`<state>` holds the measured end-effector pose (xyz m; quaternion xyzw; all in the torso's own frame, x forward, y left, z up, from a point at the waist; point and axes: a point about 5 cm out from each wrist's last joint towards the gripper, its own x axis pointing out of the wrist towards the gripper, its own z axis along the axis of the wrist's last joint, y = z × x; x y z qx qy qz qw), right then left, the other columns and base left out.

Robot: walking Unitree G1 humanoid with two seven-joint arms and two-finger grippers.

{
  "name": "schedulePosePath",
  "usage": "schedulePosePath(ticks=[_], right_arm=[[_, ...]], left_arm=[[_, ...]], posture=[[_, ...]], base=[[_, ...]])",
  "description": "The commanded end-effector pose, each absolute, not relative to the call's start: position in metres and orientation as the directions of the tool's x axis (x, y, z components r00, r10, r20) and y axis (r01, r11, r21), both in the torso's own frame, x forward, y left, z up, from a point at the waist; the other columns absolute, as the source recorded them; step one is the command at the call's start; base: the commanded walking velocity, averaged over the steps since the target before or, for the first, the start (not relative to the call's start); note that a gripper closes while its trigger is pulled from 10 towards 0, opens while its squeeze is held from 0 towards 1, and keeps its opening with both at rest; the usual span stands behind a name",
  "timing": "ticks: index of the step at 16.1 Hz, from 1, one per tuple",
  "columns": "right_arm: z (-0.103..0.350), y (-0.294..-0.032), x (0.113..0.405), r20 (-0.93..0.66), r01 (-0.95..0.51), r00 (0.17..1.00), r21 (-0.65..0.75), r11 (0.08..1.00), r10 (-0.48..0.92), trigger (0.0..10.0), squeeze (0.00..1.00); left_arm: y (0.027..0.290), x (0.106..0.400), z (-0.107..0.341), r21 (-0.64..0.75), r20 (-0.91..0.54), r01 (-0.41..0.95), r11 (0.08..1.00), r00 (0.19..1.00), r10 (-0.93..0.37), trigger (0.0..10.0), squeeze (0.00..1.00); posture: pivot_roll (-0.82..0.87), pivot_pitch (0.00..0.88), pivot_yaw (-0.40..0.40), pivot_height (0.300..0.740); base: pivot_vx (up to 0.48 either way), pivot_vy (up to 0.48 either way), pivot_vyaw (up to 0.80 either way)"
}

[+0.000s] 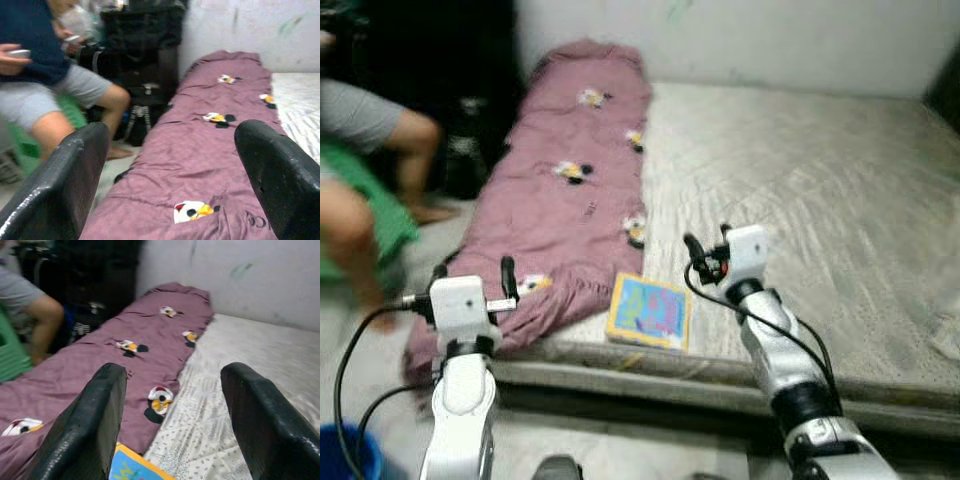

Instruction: Clean up the room

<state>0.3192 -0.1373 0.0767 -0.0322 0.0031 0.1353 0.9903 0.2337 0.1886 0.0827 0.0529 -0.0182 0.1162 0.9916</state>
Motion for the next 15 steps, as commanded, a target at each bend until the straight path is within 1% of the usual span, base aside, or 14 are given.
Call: schedulePosePath(ticks=[1,4,6,9,15], right_arm=[[0.0776,-0.1433,0.3208,-0.014,-0.251,0.968,-0.069,0.966,0.250,10.0,0.00],[0.0772,-0.1430,0.3204,-0.015,-0.251,0.968,-0.070,0.965,0.251,10.0,0.00],[0.0770,-0.1431,0.3203,-0.016,-0.250,0.968,-0.069,0.966,0.250,10.0,0.00],[0.0760,-0.1436,0.3203,-0.022,-0.247,0.969,-0.065,0.967,0.246,10.0,0.00],[0.0766,-0.1440,0.3213,-0.017,-0.238,0.971,-0.049,0.970,0.238,10.0,0.00]], left_arm=[[0.1851,0.2357,0.0834,0.098,0.051,-0.224,0.970,0.974,0.220,10.0,0.00],[0.1845,0.2356,0.0833,0.097,0.051,-0.225,0.970,0.974,0.221,10.0,0.00],[0.1842,0.2354,0.0832,0.095,0.050,-0.225,0.970,0.974,0.221,10.0,0.00],[0.1833,0.2356,0.0828,0.093,0.049,-0.221,0.971,0.975,0.217,10.0,0.00],[0.1818,0.2363,0.0821,0.080,0.047,-0.219,0.972,0.975,0.216,10.0,0.00]], posture=[[0.03,0.000,-0.004,0.740],[0.03,0.000,-0.005,0.740],[0.03,0.000,-0.005,0.740],[0.03,0.000,-0.005,0.740],[0.03,0.000,-0.007,0.740]], base=[[0.000,-0.315,0.80],[0.000,-0.315,0.80],[0.000,-0.313,0.50],[0.000,-0.312,0.00],[0.000,0.000,0.00]])
